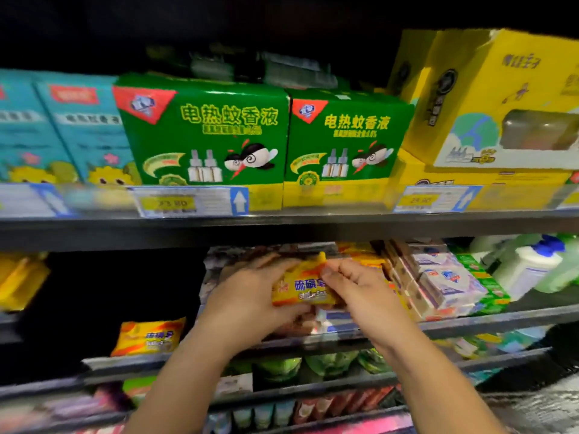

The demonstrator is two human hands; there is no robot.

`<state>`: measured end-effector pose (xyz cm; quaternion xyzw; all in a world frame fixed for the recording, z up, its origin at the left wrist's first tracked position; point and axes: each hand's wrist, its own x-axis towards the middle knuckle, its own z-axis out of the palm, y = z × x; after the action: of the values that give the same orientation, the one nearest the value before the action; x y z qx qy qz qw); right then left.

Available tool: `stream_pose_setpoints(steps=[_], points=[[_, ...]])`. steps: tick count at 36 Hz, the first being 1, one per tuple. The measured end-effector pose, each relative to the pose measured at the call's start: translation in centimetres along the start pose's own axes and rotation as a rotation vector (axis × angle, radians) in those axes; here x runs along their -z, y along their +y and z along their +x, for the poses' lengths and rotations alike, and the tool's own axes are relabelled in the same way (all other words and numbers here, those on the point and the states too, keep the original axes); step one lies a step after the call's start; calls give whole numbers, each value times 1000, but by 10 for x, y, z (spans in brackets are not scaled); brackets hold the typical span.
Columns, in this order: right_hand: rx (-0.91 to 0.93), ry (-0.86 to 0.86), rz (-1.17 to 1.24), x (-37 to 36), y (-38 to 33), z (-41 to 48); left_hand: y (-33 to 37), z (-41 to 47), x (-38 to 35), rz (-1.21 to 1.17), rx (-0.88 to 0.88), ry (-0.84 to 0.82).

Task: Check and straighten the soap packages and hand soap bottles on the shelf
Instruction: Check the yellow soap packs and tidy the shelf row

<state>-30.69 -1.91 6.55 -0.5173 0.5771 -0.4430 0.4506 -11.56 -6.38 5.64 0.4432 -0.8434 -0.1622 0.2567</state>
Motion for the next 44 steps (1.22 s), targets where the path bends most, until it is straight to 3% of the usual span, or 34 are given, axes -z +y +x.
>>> stream_pose_setpoints(steps=[5, 9, 11, 15, 18, 22, 27, 33, 38, 42, 44], points=[[21, -68, -197, -47, -6, 22, -57, -29, 19, 25, 219, 158], [146, -259, -825, -83, 7, 36, -109, -54, 35, -12, 337, 257], [188, -336, -991, -100, 13, 41, -134, -62, 41, 56, 430, 229], [158, -380, -1104, -124, 26, 44, -167, -69, 42, 93, 580, 168], [39, -487, -1149, -131, 34, 42, -184, -68, 37, 167, 556, 103], [265, -426, -1209, -130, 46, 50, -192, -67, 29, 185, 546, -30], [258, -438, -1193, -130, 50, 57, -185, -64, 29, 108, 542, 0], [292, -396, -1171, -130, 54, 56, -193, -66, 27, 59, 568, -101], [284, -398, -1135, -129, 47, 53, -190, -61, 32, 203, 546, -225], [76, -568, -964, -115, 19, 51, -181, -52, 40, 144, 589, -86], [79, -527, -911, -102, 2, 47, -168, -44, 42, 159, 552, -39]])
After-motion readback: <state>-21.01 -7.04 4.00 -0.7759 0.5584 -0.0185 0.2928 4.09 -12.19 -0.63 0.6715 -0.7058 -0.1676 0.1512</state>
